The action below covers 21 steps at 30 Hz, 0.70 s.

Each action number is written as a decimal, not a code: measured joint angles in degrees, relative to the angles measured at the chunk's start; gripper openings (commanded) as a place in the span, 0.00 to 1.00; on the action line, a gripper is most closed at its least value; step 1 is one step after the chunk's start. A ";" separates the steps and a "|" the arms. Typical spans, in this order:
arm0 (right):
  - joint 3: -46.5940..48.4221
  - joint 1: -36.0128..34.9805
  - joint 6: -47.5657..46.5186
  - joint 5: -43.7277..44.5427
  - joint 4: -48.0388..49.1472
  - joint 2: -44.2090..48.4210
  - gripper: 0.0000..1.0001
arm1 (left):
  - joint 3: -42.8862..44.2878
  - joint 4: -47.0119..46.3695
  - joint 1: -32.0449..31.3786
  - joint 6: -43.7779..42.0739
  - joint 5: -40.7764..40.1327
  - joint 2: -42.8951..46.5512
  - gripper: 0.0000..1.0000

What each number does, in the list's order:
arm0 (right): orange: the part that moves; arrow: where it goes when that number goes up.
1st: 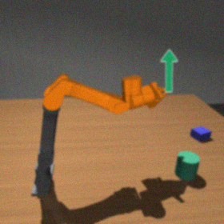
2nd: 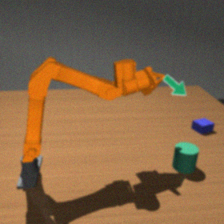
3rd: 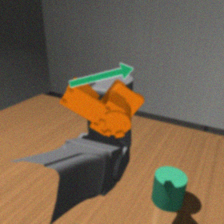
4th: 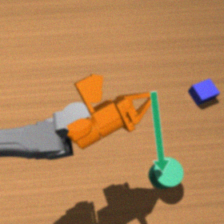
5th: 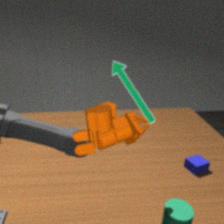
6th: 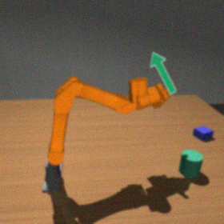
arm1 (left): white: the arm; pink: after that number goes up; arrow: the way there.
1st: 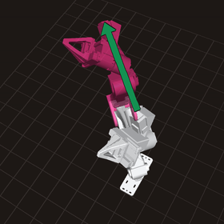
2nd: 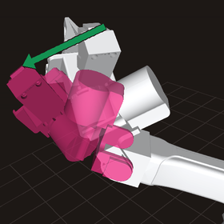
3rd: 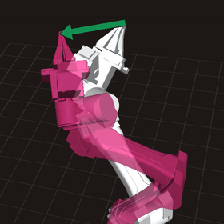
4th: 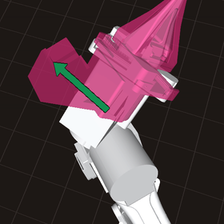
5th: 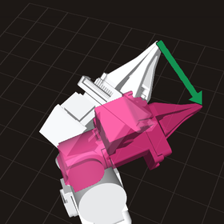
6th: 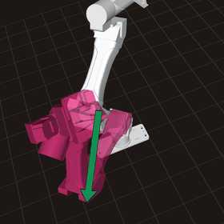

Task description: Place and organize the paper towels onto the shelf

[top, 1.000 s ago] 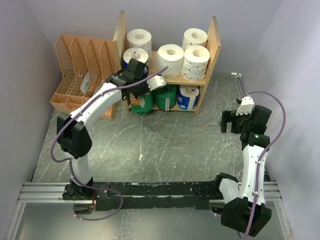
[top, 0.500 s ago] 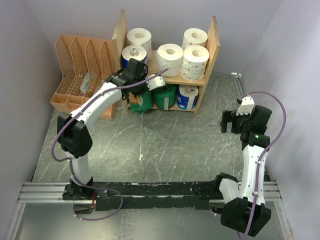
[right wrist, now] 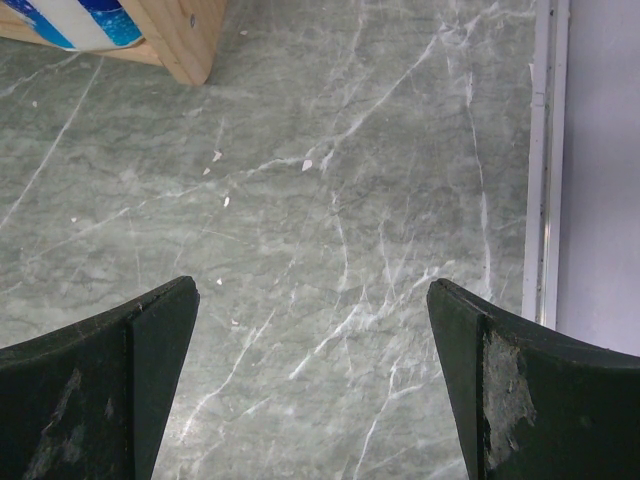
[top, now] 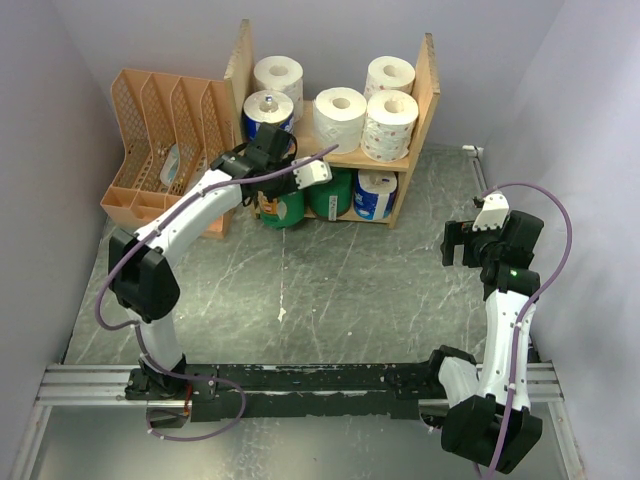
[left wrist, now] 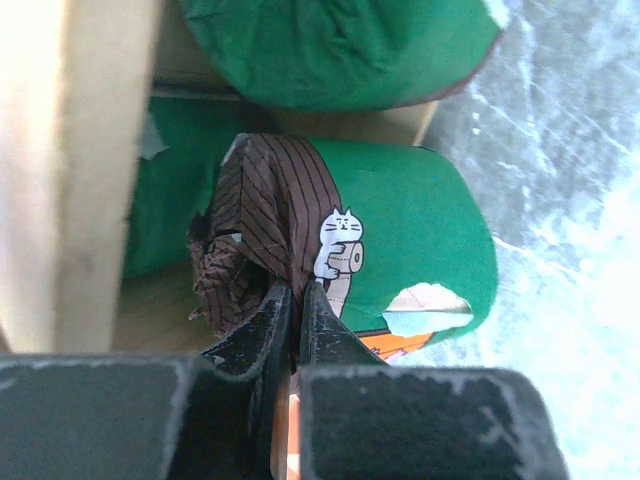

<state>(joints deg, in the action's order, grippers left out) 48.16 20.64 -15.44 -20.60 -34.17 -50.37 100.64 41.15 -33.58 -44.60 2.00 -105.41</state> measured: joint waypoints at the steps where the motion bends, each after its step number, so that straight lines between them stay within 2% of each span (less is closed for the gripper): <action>1: 0.00 0.00 -0.02 0.00 0.02 0.00 1.00 | -0.26 0.66 -0.31 -0.04 0.24 0.37 0.07; 9: 0.00 0.00 -0.02 0.00 0.00 0.04 1.00 | -1.05 6.05 -1.86 -0.61 1.88 2.01 0.07; 21: 0.00 0.00 -0.02 0.00 0.00 0.11 1.00 | -3.87 4.87 -2.19 -0.63 -1.14 4.70 0.07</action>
<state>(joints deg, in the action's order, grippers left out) 48.16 20.64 -15.46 -20.60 -34.17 -50.26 96.77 46.02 -35.77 -45.23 0.86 -100.71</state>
